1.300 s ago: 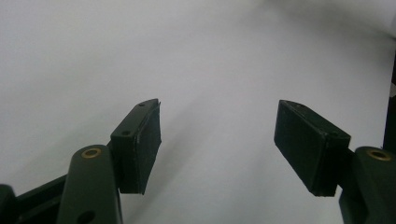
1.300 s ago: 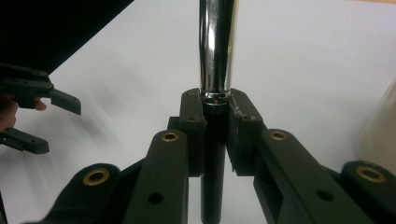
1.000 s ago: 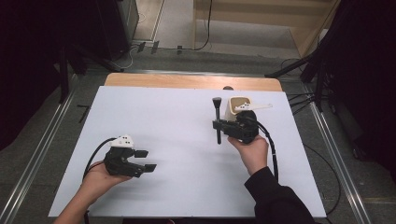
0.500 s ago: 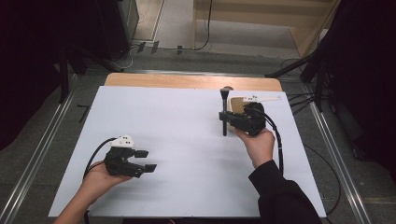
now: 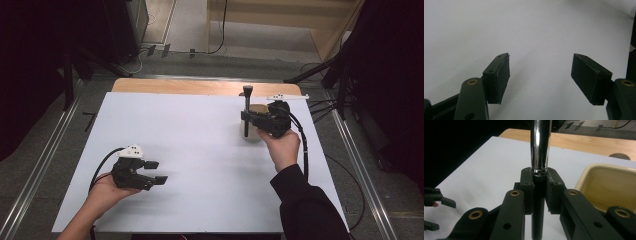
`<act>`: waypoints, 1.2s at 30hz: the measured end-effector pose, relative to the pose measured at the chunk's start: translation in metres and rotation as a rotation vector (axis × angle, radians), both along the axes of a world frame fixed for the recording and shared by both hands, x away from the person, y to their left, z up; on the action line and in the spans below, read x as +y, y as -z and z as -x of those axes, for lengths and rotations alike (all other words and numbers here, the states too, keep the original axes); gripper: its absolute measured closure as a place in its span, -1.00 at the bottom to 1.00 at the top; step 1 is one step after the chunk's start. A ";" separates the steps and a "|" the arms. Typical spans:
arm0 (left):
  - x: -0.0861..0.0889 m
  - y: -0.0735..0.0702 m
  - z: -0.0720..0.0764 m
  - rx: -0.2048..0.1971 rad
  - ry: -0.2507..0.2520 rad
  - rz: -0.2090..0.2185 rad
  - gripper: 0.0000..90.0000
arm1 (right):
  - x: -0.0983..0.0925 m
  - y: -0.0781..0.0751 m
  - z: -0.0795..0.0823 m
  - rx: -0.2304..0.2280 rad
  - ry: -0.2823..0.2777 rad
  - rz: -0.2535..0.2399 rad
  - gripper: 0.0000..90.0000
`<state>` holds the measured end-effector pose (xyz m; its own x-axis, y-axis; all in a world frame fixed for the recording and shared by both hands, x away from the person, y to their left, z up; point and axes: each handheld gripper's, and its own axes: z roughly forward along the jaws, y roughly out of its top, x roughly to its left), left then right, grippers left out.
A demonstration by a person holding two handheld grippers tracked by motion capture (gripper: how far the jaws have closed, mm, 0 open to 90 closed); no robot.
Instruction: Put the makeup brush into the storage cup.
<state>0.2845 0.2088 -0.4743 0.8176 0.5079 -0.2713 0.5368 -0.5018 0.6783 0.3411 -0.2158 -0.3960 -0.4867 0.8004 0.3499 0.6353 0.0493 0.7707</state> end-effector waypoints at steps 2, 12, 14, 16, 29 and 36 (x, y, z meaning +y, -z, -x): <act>0.000 0.000 0.000 -0.001 0.000 0.000 -0.29 | -0.002 -0.003 -0.001 -0.004 0.007 -0.001 0.77; 0.000 0.000 0.000 0.000 0.001 0.001 -0.29 | -0.011 -0.012 -0.010 -0.018 0.041 0.017 0.77; 0.000 0.000 0.000 0.001 0.001 0.001 -0.29 | -0.014 -0.014 -0.012 -0.019 0.047 0.017 0.77; 0.000 0.000 0.000 0.002 0.002 0.000 -0.29 | -0.015 -0.016 -0.014 -0.022 0.054 0.020 0.77; 0.000 -0.001 0.000 -0.001 -0.001 0.001 -0.29 | -0.028 -0.026 -0.028 -0.045 0.108 0.044 0.77; 0.000 -0.001 0.000 -0.001 -0.004 0.004 -0.29 | -0.034 -0.030 -0.035 -0.064 0.141 0.023 0.77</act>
